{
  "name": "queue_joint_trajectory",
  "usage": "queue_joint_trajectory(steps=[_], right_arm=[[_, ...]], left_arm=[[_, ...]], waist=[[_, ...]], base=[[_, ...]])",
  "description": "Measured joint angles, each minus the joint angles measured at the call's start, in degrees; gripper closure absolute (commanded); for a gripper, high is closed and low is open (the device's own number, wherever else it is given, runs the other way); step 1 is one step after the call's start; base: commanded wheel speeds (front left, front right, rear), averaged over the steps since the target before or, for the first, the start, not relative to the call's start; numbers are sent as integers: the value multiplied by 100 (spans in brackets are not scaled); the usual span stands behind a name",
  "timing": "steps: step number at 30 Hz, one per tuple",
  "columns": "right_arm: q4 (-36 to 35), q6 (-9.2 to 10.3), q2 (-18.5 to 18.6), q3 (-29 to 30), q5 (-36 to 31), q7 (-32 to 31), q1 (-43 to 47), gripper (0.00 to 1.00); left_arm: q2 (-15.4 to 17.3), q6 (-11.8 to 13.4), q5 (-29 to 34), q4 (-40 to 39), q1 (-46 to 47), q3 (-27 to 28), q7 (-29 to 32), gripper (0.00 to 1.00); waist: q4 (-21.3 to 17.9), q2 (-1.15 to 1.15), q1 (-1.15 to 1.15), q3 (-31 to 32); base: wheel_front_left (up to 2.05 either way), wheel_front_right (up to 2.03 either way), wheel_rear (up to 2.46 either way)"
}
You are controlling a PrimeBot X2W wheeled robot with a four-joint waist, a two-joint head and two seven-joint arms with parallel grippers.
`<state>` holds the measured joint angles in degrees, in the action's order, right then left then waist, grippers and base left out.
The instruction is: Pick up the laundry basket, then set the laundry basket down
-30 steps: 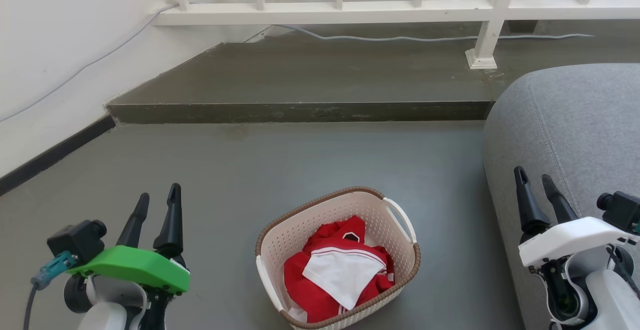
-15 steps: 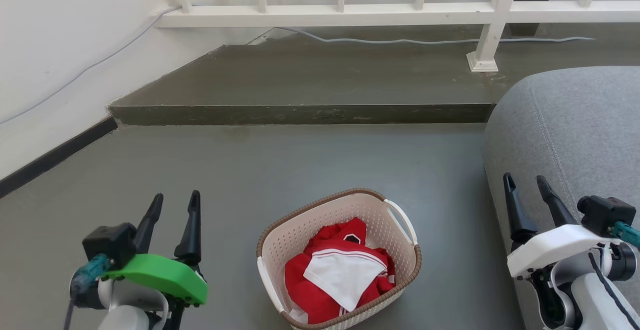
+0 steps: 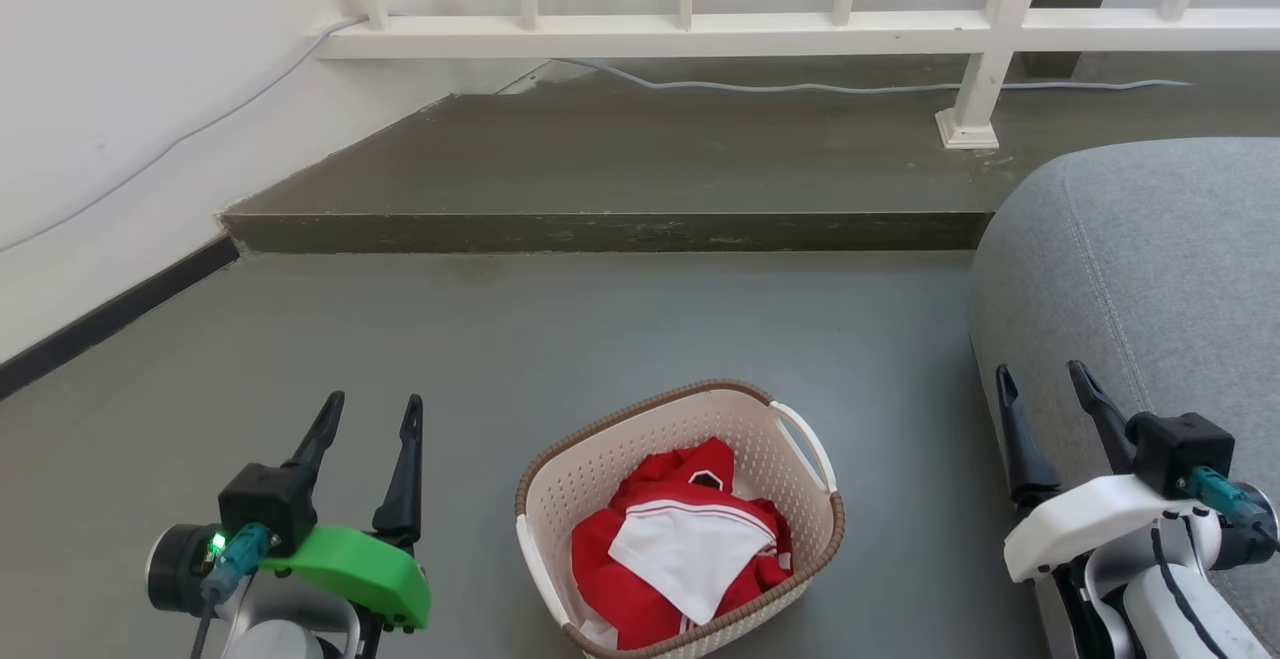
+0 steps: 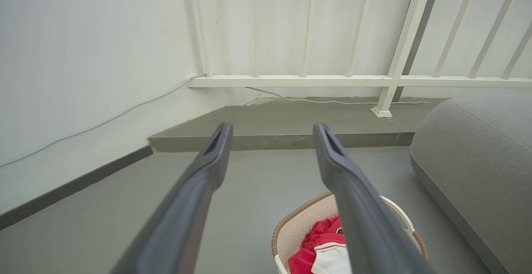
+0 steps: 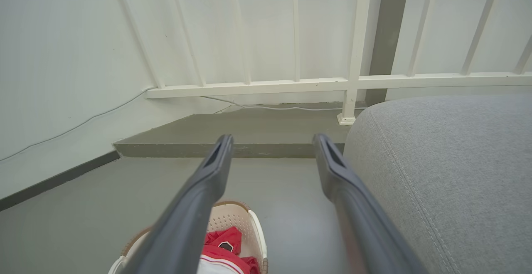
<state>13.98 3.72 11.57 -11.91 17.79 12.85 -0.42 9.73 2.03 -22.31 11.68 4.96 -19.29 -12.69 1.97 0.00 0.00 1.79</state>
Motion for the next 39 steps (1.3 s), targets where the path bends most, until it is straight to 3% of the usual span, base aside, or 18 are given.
queue_joint_trajectory(steps=[7, 39], right_arm=[[3, 81, 7, -97, -463, 133, 38, 0], [24, 34, -79, 53, -463, 133, 91, 0]], left_arm=[[15, 54, 372, 58, -1, -115, -105, 0], [10, 43, 334, 257, 1, -114, -104, 0]], waist=[[-4, 0, 0, 15], [-53, 0, 0, -46]], base=[[0, 0, 0], [0, 0, 0]])
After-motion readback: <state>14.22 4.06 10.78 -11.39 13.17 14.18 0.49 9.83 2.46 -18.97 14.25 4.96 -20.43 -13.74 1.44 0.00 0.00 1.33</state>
